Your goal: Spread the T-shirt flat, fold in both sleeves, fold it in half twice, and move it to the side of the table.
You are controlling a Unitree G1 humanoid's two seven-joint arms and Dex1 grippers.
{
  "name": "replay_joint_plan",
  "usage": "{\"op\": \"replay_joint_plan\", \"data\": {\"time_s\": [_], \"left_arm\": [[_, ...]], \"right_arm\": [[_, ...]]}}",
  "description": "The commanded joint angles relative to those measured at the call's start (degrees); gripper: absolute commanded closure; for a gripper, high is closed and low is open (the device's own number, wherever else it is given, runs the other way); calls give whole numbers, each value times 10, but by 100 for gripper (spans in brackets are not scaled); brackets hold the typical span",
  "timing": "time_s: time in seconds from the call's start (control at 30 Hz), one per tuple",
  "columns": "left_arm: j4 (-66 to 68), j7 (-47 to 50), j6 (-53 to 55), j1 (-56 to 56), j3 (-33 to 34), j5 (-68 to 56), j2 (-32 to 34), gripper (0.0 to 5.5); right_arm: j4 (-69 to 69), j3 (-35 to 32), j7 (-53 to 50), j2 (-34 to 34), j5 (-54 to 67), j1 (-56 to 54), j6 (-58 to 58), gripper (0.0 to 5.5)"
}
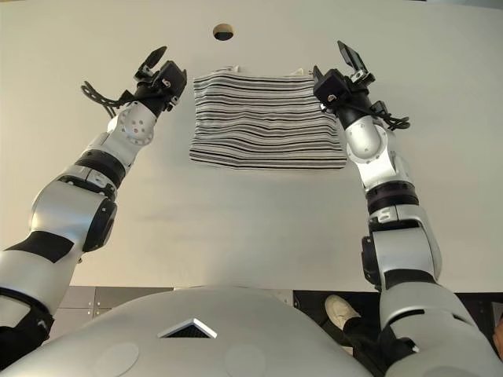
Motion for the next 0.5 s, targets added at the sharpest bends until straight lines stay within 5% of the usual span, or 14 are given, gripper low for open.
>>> {"op": "replay_joint_plan", "data": {"time_s": [0.03,0.17,0.27,0.5], "left_arm": [[-17,57,-42,58,23,-9,63,210],[-95,84,-123,115,70,-57,78,170],[-215,77,-157,177,100,-93,82,170],[-490,33,-105,317,121,-103,81,170]], "right_arm": [[-227,4,131,-136,-8,186,1,271],[-261,15,193,-197,-49,266,33,271],[-224,40,176,-176,-98,240,59,271],[-294,74,185,-195,-134,255,46,271]]}}
